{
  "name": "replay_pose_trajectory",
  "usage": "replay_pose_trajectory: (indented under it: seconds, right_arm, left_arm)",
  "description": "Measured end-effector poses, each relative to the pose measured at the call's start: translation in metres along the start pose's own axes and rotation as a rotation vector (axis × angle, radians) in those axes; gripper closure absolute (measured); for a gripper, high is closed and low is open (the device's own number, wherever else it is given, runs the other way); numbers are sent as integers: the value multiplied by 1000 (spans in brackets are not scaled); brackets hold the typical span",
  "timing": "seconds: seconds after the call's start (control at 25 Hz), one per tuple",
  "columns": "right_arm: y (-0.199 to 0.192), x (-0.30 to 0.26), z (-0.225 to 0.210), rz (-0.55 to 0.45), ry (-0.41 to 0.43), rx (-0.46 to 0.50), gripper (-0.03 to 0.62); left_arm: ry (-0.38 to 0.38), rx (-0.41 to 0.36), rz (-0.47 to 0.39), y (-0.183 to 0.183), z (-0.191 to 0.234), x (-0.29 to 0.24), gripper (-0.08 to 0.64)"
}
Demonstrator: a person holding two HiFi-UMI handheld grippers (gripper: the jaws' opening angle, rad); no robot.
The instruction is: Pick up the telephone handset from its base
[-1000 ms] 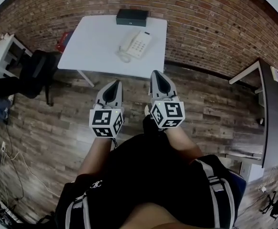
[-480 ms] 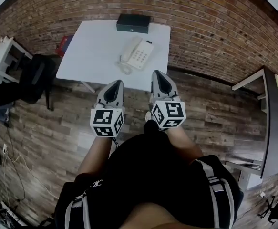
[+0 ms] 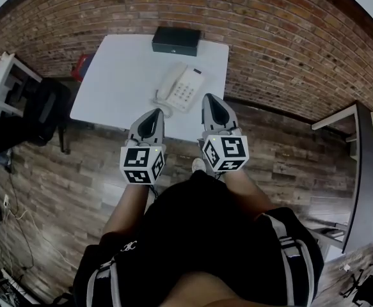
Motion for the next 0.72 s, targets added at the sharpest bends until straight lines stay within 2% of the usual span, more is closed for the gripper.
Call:
replay_pose_trajectory:
  seconds: [0.72]
  right_arm:
    - [7, -123, -77, 54, 103, -13, 594]
  left_arm:
    - [39, 37, 45, 28, 25, -137, 563]
Point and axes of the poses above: the fingertips, and each gripper's own axes: x backward along the fingers, z to its left, y out of its top, the point moved 9 cm from there along x, backward along the fingers
